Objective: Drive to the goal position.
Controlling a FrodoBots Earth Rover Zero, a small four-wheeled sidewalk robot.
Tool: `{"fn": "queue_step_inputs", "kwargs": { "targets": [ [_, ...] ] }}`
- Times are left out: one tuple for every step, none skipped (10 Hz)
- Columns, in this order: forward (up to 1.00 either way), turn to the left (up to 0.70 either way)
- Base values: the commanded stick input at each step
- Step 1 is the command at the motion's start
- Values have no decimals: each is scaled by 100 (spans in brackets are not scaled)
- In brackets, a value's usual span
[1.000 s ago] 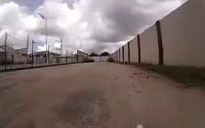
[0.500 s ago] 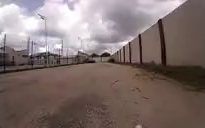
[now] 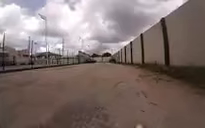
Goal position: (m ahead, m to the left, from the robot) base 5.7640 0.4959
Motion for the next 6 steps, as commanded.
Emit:
{"fn": "queue_step_inputs", "kwargs": {
  "targets": [
    [50,-1],
    [50,-1],
    [50,-1],
    [50,-1],
    [50,-1],
    [50,-1]
  ]
}}
